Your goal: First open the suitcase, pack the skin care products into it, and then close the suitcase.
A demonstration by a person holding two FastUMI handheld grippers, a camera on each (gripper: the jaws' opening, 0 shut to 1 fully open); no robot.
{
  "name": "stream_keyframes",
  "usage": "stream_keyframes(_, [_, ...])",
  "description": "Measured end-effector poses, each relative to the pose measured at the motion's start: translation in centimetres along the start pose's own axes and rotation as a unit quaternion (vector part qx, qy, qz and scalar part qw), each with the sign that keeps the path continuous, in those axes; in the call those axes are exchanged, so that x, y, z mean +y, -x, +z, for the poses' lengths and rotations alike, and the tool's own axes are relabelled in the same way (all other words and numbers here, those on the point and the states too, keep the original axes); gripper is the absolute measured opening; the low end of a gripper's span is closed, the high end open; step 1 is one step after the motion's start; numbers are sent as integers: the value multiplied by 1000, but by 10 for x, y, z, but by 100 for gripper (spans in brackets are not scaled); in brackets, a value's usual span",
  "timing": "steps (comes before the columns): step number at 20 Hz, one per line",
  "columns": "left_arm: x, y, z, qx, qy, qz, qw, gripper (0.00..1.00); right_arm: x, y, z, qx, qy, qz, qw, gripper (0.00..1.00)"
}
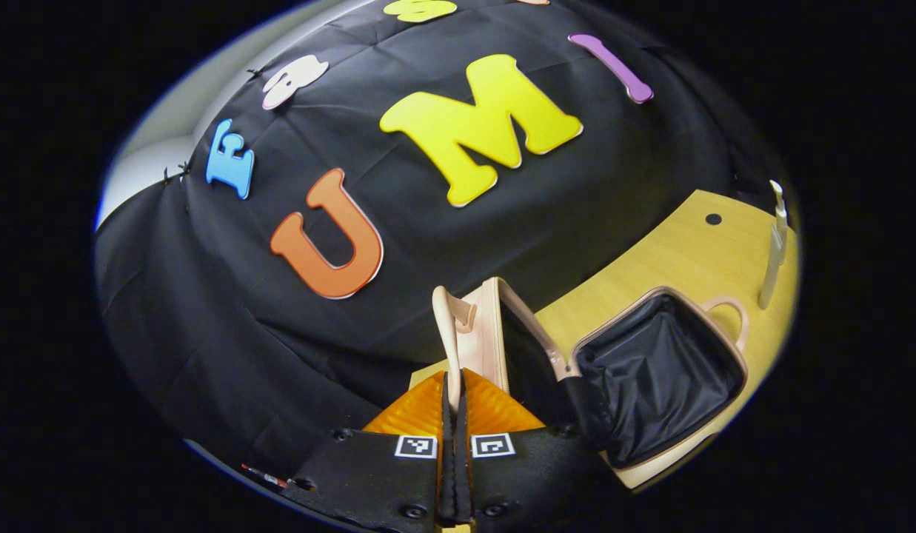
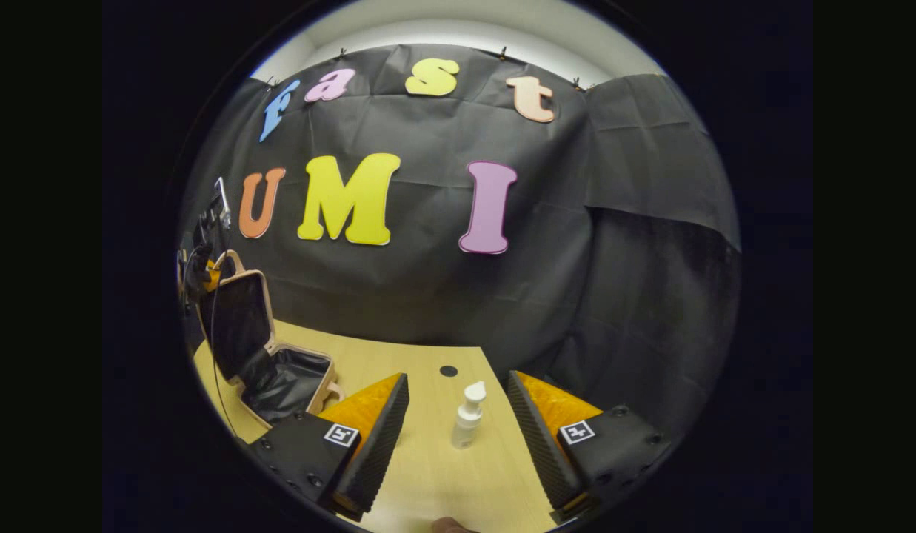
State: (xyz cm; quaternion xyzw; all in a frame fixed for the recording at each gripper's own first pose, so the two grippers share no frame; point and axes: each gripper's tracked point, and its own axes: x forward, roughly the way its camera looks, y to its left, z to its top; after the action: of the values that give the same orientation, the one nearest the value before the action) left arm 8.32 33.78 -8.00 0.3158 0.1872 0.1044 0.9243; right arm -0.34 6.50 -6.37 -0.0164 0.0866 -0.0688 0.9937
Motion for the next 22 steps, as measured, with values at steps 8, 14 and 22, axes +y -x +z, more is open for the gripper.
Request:
stream_keyframes(8, [43,-45,-91,30,60,-21,998,3,29,-3,-7,41,6,1,999,80])
stream_keyframes(14, [35,-85,-184,105,138,-75,982,3,35,6,-11,62,36,-4,997,80])
stream_keyframes(22, [-3,-102,-258,171,162,-136,962,4,16,22,-22,85,50,-27,995,81])
